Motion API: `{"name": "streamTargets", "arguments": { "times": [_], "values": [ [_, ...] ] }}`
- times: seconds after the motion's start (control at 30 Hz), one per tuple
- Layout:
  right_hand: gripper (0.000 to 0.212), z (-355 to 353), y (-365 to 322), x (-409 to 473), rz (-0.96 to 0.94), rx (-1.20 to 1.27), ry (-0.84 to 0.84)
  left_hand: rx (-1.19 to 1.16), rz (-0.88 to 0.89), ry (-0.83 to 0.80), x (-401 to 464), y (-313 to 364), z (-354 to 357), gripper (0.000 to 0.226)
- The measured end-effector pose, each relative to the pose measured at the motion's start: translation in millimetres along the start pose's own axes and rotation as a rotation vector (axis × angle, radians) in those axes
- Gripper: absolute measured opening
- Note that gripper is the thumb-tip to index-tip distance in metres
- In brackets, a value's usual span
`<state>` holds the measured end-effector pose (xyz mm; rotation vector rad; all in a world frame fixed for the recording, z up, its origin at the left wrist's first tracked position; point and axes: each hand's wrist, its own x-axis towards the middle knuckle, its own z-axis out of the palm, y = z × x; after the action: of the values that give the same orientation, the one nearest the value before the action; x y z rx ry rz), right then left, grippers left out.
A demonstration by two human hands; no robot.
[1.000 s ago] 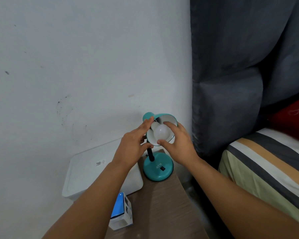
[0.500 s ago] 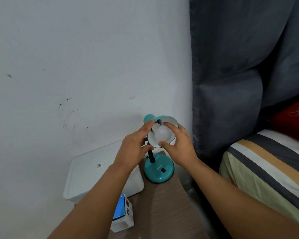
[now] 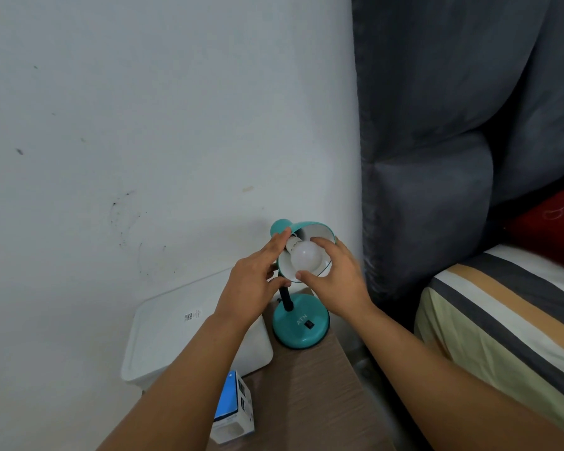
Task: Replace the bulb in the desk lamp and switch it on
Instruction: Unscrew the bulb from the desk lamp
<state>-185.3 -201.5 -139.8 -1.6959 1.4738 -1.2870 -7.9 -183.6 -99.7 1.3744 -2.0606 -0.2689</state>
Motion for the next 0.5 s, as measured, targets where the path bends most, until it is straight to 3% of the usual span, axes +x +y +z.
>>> {"name": "streamTargets", "arguments": {
  "times": [0.23,0.37,0.5],
  "values": [
    [0.089,0.0,-0.4,-1.5,0.072,0.014,-0.038,0.008,0.009,0.014,0.0,1.8,-1.0,0.1],
    [0.065,-2.6,-6.2,-3.2,0.082,0.042,-0.02,0.033,0.024,0.016,0.0,1.5,-0.5,0.104],
    [0.066,-3.1,-7.4,-3.8,0.019,0.062,-0.009,0.049,0.026,0.01,-0.6,-1.2,-0.4,0.105]
  ]
}}
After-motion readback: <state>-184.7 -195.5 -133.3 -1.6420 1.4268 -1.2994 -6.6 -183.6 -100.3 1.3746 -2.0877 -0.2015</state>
